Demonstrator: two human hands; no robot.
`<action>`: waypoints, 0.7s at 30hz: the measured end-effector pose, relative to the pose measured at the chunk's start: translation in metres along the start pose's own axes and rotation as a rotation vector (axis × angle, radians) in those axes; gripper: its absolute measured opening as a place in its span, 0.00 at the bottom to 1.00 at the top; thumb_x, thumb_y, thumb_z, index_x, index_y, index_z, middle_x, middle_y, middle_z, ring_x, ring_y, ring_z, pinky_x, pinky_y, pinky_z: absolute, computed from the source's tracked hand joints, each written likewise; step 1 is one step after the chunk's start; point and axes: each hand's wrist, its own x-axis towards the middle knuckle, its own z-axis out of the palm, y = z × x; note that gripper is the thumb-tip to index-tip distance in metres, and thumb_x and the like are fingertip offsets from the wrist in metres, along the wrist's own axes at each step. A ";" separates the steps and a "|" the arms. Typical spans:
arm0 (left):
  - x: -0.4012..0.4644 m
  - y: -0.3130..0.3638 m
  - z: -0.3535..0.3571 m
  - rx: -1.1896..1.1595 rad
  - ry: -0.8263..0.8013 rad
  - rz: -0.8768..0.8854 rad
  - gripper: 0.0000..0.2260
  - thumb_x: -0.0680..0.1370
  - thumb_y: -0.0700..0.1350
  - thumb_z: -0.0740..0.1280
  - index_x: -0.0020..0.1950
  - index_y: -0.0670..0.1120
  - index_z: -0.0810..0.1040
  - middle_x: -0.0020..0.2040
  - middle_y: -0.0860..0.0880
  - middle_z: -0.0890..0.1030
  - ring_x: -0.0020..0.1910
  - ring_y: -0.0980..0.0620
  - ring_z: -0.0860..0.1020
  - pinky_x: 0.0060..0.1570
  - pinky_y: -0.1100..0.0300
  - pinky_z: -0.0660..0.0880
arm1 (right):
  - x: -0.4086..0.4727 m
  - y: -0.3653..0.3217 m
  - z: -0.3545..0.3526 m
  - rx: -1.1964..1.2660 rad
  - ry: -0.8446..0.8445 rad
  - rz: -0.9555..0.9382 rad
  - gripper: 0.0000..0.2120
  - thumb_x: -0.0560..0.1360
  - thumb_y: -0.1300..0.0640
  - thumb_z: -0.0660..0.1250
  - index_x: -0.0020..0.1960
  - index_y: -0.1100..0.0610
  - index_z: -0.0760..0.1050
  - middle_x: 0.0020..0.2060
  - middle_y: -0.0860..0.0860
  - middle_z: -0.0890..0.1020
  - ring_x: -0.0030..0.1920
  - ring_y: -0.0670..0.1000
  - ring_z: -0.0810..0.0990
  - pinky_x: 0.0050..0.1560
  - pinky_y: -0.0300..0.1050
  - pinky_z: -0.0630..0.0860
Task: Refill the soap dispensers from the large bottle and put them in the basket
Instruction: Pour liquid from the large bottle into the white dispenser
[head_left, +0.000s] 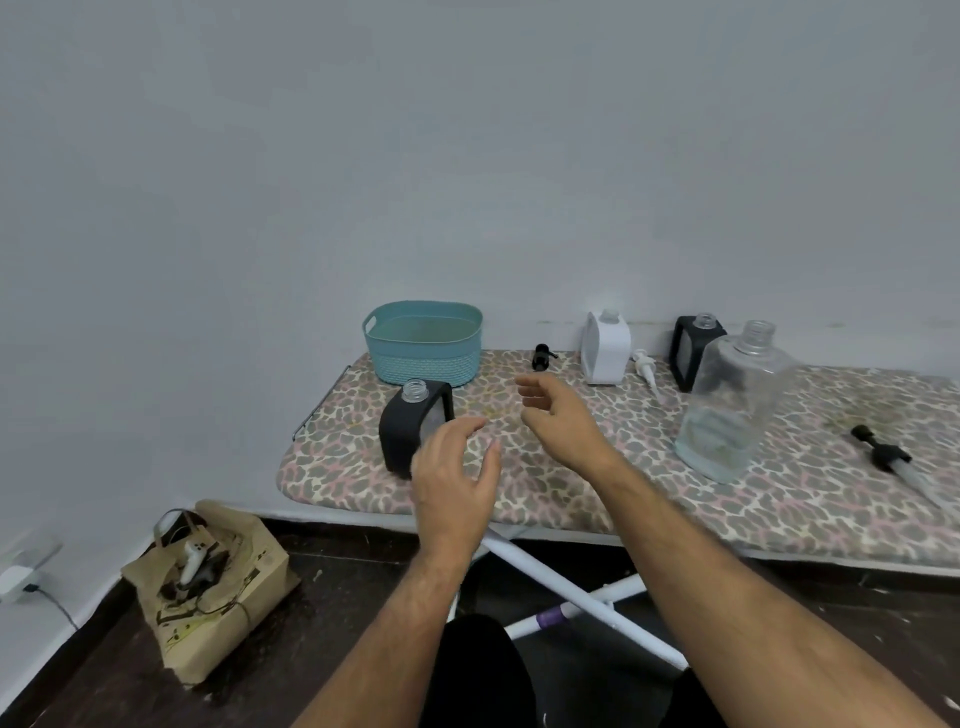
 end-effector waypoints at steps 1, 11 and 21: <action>-0.002 0.004 0.006 0.030 0.010 0.017 0.12 0.77 0.50 0.67 0.58 0.49 0.79 0.55 0.54 0.81 0.57 0.55 0.77 0.60 0.48 0.73 | -0.006 0.000 -0.009 0.007 0.026 -0.008 0.20 0.76 0.63 0.64 0.68 0.55 0.73 0.61 0.51 0.78 0.60 0.48 0.77 0.62 0.47 0.75; -0.003 0.033 0.066 -0.107 -0.184 -0.150 0.14 0.78 0.46 0.69 0.63 0.48 0.78 0.58 0.53 0.80 0.58 0.57 0.76 0.61 0.53 0.75 | -0.029 0.033 -0.072 -0.003 0.210 0.055 0.16 0.78 0.60 0.65 0.65 0.54 0.74 0.59 0.49 0.79 0.57 0.47 0.77 0.59 0.45 0.76; 0.067 0.037 0.141 -0.276 -0.373 -0.433 0.23 0.78 0.52 0.69 0.72 0.47 0.72 0.67 0.51 0.77 0.60 0.57 0.76 0.61 0.59 0.73 | 0.014 0.063 -0.084 0.191 0.331 0.229 0.22 0.83 0.56 0.57 0.76 0.54 0.60 0.70 0.51 0.70 0.58 0.46 0.71 0.59 0.42 0.68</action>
